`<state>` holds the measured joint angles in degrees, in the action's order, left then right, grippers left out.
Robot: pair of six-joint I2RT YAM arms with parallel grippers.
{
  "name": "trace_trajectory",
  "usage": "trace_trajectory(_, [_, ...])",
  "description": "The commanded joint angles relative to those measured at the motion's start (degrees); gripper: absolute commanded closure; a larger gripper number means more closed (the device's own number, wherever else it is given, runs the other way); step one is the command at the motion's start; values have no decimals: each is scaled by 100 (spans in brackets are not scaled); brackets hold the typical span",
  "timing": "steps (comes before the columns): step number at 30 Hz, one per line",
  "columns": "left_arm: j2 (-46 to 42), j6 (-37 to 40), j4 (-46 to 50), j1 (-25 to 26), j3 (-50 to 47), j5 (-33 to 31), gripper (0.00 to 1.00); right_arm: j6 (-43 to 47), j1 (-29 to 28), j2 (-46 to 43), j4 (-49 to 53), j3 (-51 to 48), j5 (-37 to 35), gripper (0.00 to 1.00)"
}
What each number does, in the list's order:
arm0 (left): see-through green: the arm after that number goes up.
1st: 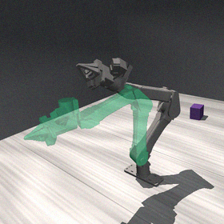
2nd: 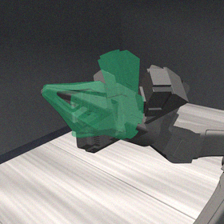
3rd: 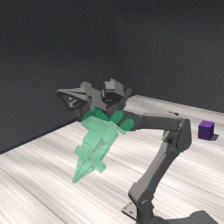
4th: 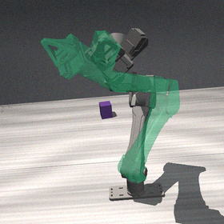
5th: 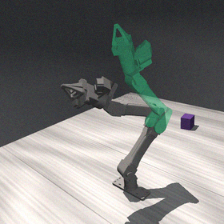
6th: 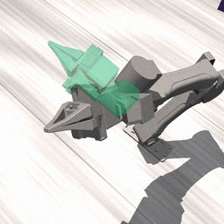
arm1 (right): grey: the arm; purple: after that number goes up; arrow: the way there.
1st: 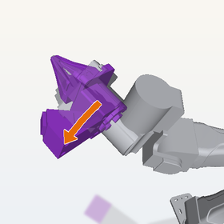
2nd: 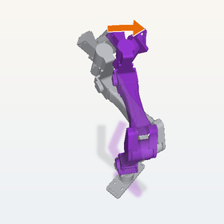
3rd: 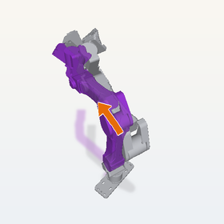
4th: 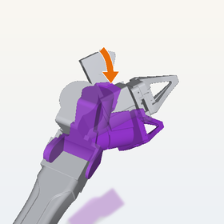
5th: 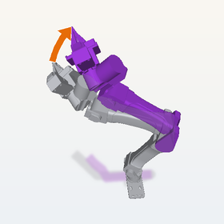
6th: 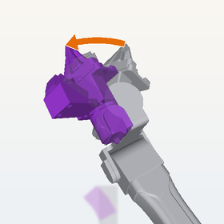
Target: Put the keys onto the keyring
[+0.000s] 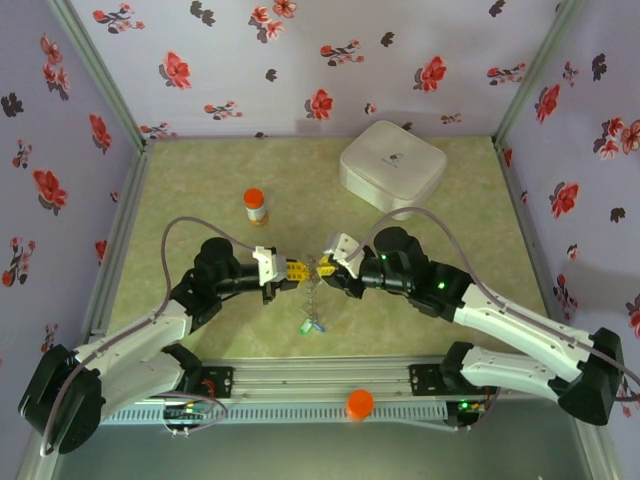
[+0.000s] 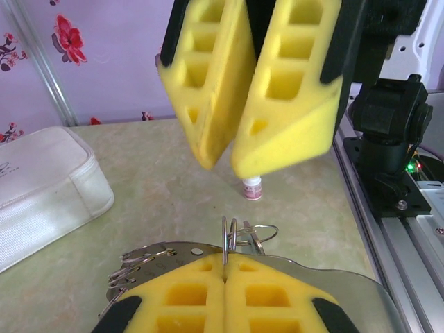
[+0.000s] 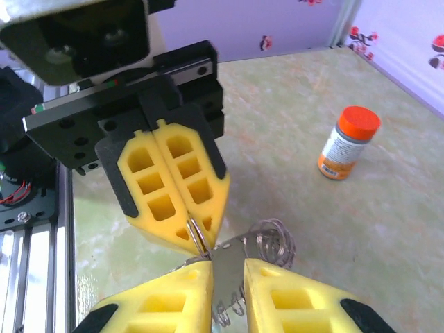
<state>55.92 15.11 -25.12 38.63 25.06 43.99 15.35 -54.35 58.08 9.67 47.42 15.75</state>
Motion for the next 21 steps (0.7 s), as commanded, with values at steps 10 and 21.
trace_trajectory(10, [-24, -111, -370, 13, -10, 196, 100, 811, 47, 548, 321, 503, 631, 81])
trace_trajectory(21, [-11, -122, -357, 13, 4, 242, 100, 1066, 47, 932, 885, 803, 780, 94])
